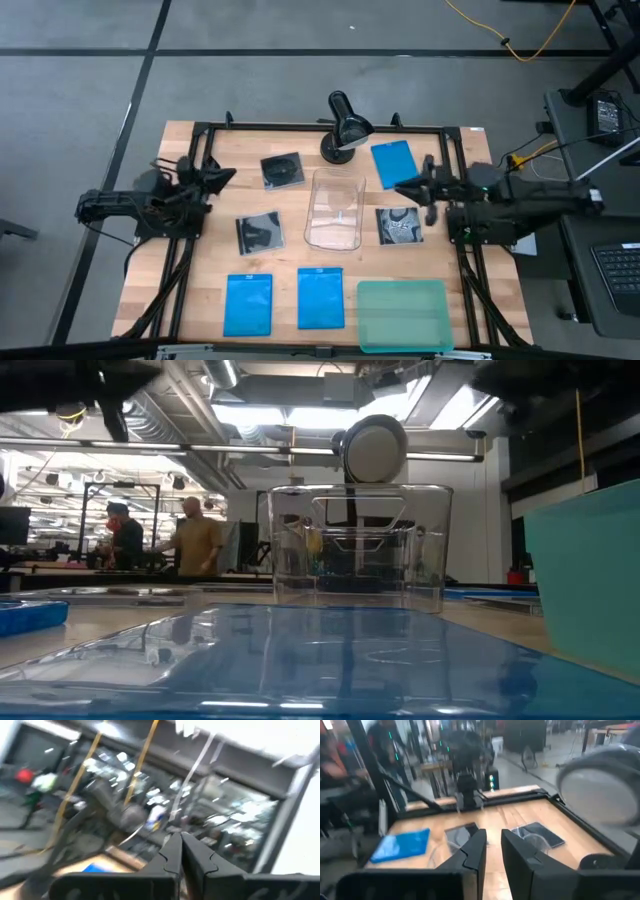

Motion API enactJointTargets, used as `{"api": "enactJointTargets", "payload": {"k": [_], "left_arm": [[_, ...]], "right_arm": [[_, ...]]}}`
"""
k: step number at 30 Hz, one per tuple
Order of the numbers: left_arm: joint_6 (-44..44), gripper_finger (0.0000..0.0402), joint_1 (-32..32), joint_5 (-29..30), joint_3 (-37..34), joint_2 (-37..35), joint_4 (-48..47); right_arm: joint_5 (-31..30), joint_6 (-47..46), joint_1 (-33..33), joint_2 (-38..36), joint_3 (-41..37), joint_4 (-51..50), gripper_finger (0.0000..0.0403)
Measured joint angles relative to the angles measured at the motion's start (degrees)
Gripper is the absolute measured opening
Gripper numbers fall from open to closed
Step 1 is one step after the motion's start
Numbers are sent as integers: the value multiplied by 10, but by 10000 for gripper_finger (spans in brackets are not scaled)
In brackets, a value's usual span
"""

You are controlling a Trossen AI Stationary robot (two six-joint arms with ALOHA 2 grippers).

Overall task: Pick & place jewel cases by type
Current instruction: Put the bottom left black CD case into the transparent bin

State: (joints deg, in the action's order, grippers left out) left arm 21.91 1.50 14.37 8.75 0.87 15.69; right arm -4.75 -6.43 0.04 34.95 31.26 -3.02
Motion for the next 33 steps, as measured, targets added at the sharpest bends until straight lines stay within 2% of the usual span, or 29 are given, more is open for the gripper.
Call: {"api": "enactJointTargets", "payload": {"k": [4,8,12,15,20,26,33], "left_arm": [[4,0,0,-28,66,11,-51],[23,0,0,-55,138,37,-155],[59,0,0,-86,192,67,-292],[93,0,0,-121,202,80,-365],[150,0,0,-164,202,86,-473],[224,0,0,-177,186,85,-602],[245,0,-1,-248,141,91,-584]], "right_arm": [[27,55,-14,171,136,1,65],[102,85,-36,336,293,-4,65],[161,116,-46,476,442,-80,65],[178,141,-47,552,528,-158,65],[178,148,-35,620,605,-239,65],[177,167,-10,665,617,-260,65],[198,125,13,681,617,-320,65]]}}
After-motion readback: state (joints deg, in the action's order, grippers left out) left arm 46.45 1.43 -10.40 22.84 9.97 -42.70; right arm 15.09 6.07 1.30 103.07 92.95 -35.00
